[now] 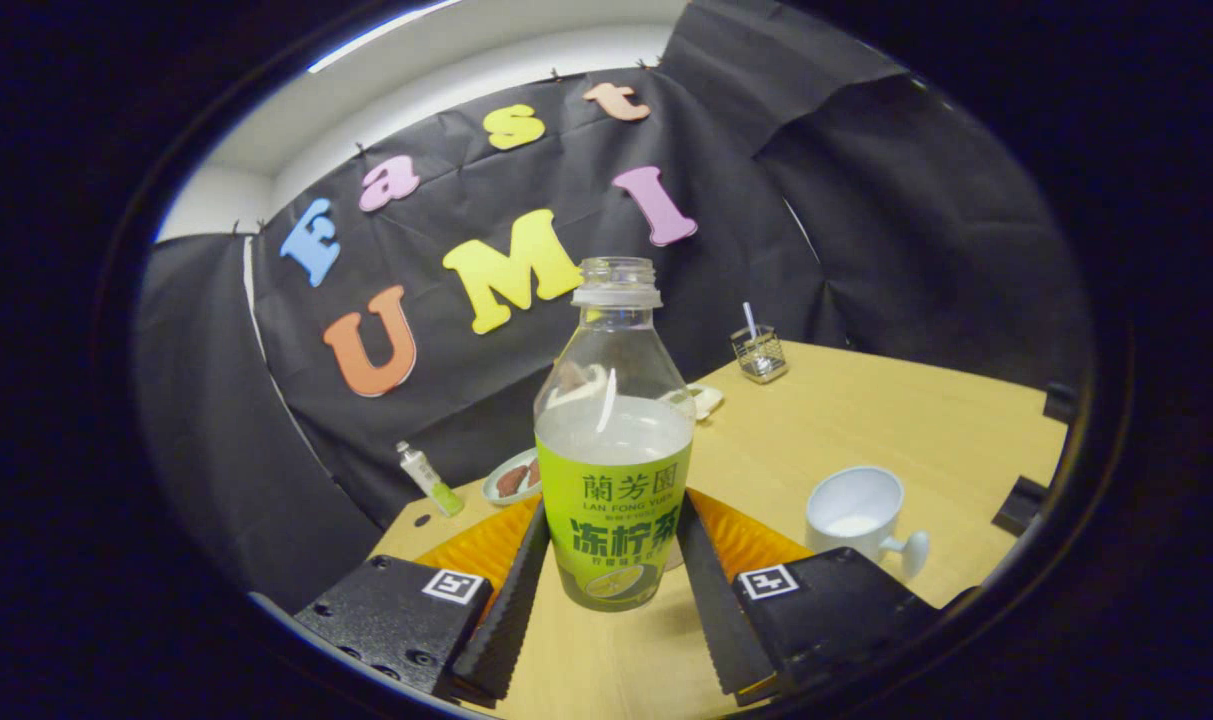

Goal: Take the bottle from table, then pour the juice into the cup, finally place the bottle on the coaster

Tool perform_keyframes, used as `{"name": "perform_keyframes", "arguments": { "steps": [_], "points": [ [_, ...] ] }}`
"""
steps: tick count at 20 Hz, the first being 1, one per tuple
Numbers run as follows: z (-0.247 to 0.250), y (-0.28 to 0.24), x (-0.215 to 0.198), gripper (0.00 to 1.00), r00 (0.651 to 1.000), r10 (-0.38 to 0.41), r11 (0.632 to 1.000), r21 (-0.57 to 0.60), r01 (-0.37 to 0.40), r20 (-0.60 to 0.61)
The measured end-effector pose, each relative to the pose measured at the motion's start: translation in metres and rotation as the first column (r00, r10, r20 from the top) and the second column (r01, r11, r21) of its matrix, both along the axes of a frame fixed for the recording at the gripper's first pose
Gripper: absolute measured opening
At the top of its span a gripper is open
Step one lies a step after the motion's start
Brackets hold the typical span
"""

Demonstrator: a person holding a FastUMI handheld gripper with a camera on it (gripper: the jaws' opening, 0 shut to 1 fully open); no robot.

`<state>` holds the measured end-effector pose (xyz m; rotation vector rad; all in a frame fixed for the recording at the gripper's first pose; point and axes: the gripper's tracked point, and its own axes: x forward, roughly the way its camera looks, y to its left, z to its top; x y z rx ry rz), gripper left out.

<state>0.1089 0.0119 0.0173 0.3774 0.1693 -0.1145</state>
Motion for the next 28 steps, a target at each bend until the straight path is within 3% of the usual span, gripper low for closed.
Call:
{"name": "perform_keyframes", "arguments": {
  "steps": [4,12,19,28],
  "points": [
    [0.0,-0.012,0.015,0.79,0.997,-0.059,0.971,-0.234,0.048,-0.041],
    [0.001,-0.008,0.065,0.79,0.999,-0.045,0.941,-0.336,0.039,-0.011],
    [-0.032,-0.004,0.108,0.79,0.998,-0.025,0.938,-0.345,0.006,-0.05],
    [-0.059,-0.004,0.133,0.79,0.996,-0.019,0.944,-0.33,-0.009,-0.081]
  ]
}}
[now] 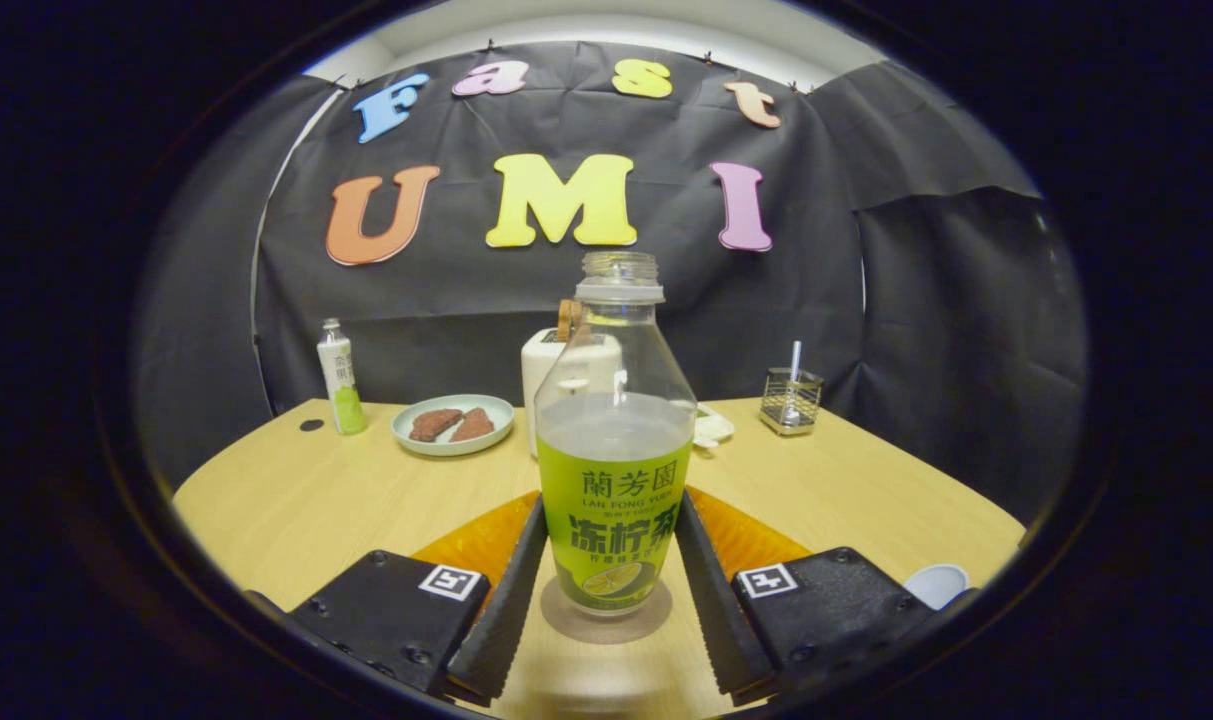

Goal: Take the bottle from table, then pour the juice into the cup, finally place the bottle on the coaster

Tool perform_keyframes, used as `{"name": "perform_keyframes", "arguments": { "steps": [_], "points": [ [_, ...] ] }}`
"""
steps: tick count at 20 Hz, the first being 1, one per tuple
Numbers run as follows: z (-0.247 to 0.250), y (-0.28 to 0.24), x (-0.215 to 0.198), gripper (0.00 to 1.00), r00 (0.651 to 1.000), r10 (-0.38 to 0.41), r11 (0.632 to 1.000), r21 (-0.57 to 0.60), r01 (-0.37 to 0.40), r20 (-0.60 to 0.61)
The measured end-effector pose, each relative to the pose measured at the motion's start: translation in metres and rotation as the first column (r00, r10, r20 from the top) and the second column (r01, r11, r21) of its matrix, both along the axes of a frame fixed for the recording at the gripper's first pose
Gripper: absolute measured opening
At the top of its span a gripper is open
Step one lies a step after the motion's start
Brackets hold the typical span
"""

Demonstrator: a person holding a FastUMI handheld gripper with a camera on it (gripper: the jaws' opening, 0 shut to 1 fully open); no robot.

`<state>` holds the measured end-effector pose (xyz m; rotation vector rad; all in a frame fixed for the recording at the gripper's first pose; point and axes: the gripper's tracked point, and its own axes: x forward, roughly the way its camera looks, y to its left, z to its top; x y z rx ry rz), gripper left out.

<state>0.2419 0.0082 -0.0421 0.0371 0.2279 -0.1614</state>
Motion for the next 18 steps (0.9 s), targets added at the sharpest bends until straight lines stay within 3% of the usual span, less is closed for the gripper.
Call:
{"name": "perform_keyframes", "arguments": {
  "steps": [18],
  "points": [
    [-0.022,0.003,0.003,0.81,0.999,0.015,1.0,-0.015,-0.016,-0.047]
  ]
}}
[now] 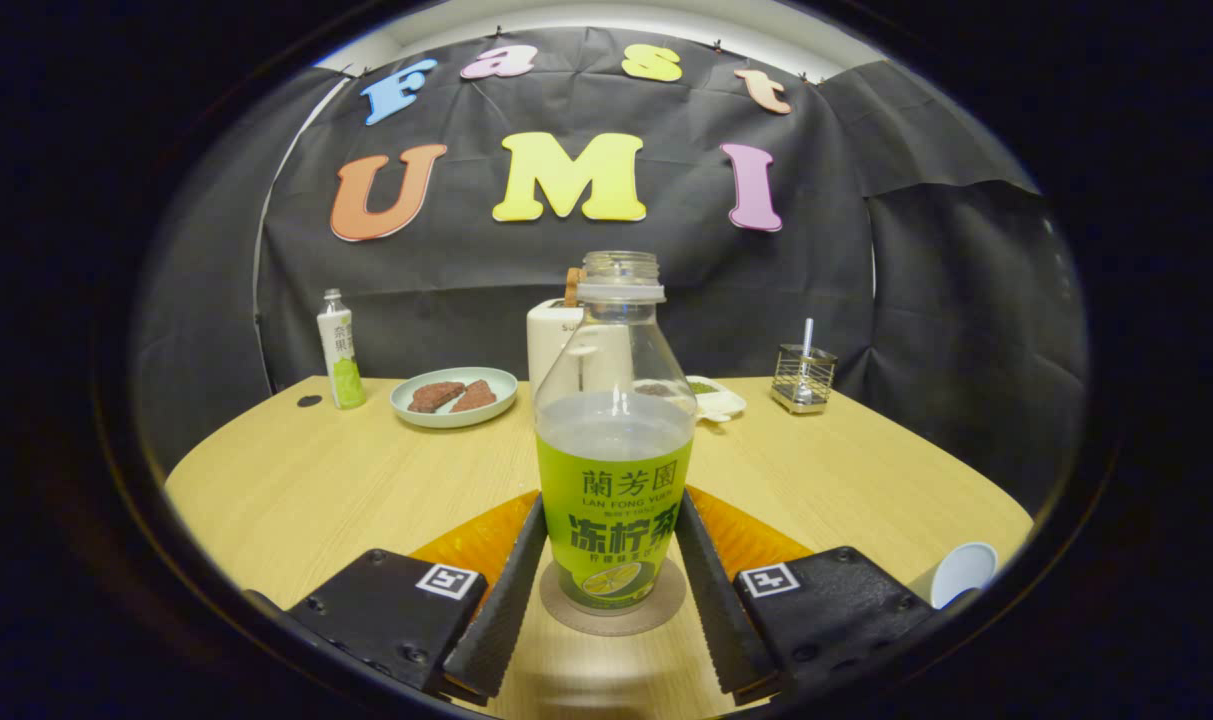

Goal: Take the bottle from table, then pour the juice into the cup, finally place the bottle on the coaster

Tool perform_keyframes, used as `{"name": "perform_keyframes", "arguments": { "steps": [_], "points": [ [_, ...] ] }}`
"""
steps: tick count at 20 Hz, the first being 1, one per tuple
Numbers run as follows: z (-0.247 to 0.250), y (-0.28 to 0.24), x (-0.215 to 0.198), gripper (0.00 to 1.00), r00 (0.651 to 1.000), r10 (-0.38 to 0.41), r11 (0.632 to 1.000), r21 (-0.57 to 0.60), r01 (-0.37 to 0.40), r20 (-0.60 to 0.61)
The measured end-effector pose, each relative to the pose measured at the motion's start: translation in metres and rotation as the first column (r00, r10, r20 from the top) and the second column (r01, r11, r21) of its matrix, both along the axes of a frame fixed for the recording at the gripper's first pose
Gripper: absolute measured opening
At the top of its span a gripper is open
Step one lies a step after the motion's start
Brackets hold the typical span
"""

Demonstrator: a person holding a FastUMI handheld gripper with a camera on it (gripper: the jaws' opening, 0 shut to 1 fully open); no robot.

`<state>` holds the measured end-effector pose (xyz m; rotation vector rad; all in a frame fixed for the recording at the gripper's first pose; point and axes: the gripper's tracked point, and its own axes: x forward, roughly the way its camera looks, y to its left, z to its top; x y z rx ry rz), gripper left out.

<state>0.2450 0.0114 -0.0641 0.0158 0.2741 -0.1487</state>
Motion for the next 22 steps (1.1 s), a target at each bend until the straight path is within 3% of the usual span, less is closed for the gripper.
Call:
{"name": "perform_keyframes", "arguments": {
  "steps": [4,11,22],
  "points": [
    [0.002,-0.002,-0.002,0.83,1.0,0.003,1.0,-0.01,-0.003,0.001],
    [0.003,-0.001,-0.006,1.0,1.0,0.008,0.999,-0.035,-0.008,-0.013],
    [0.038,-0.007,-0.057,1.0,0.999,0.012,0.999,-0.053,-0.009,0.052]
  ]
}}
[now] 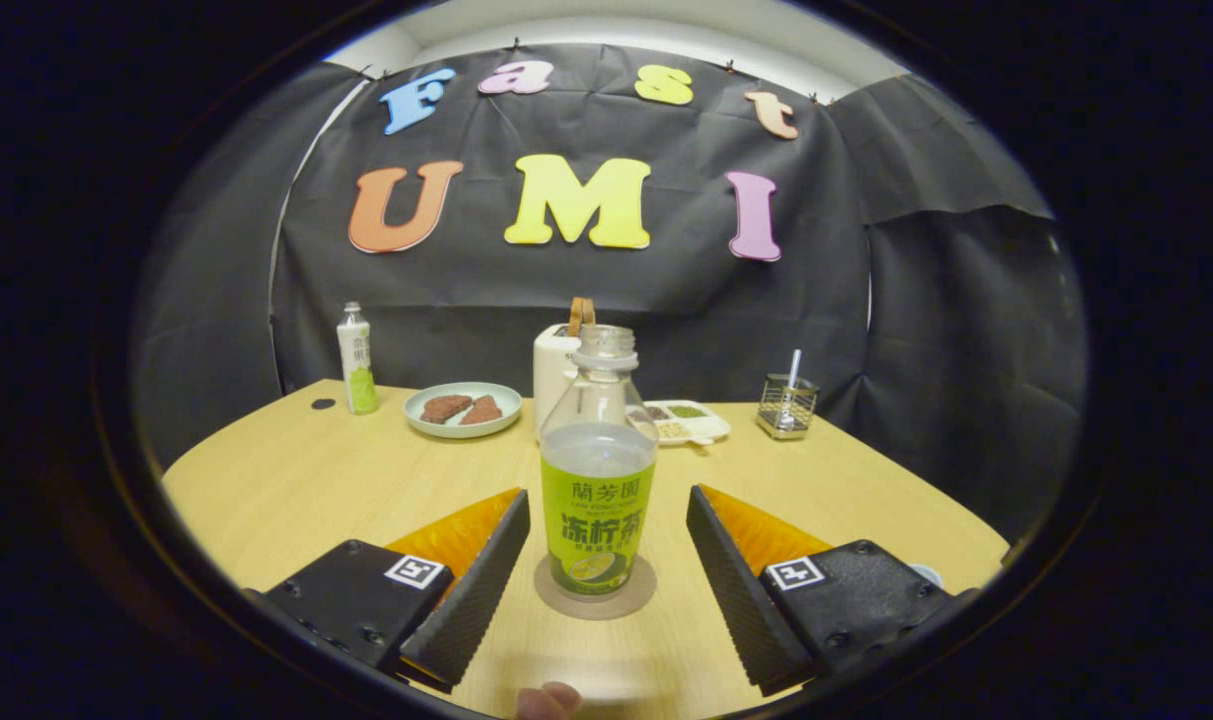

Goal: Take the bottle from table, then pour the juice into the cup, finally place the bottle on the coaster

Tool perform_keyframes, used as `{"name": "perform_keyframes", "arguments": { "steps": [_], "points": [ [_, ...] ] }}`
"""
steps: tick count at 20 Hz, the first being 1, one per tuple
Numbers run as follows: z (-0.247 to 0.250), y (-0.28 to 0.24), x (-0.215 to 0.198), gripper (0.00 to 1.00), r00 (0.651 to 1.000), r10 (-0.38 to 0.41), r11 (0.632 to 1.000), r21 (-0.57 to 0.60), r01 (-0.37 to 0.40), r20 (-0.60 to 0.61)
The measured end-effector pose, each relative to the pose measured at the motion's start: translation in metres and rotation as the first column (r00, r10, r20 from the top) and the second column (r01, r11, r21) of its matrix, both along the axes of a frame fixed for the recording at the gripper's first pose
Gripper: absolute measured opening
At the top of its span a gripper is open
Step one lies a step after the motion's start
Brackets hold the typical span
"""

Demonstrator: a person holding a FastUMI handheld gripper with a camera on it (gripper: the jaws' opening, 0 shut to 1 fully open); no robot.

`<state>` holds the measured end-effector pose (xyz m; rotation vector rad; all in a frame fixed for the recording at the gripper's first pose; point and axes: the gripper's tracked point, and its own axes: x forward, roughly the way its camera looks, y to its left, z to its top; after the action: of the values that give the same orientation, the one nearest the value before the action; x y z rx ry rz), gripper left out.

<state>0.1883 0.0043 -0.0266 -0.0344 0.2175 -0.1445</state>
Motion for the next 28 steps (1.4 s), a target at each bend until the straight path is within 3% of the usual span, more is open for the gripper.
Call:
{"name": "perform_keyframes", "arguments": {
  "steps": [4,14,23,28],
  "points": [
    [0.027,0.001,-0.038,1.0,1.0,0.001,1.0,-0.027,-0.001,0.029],
    [0.083,-0.001,-0.151,1.0,0.986,0.024,0.998,0.049,-0.033,0.166],
    [0.054,-0.031,-0.228,1.0,0.975,-0.016,0.999,0.033,0.009,0.22],
    [0.047,-0.03,-0.249,1.0,0.967,0.001,0.998,0.065,-0.018,0.255]
  ]
}}
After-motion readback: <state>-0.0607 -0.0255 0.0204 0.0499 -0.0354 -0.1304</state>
